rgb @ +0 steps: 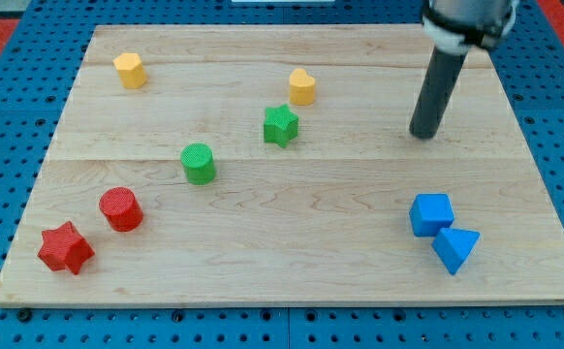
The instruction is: Slide green star slightly left
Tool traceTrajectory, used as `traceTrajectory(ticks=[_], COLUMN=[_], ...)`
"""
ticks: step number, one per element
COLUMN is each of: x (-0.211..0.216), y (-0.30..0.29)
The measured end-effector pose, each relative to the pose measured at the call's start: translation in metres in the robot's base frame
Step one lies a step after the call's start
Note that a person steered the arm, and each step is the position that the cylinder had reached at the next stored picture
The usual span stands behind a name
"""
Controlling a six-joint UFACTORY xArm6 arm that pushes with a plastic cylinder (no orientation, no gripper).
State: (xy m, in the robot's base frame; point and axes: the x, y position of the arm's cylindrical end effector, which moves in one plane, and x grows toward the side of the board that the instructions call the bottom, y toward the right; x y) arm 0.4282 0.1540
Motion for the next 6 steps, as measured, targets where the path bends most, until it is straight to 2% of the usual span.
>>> traceTrajectory(ticks=[2,4,5,6], x=[-0.028,-0.035,-0.018,-0.004], y=[-0.093,-0.15,-0.153,-0.134])
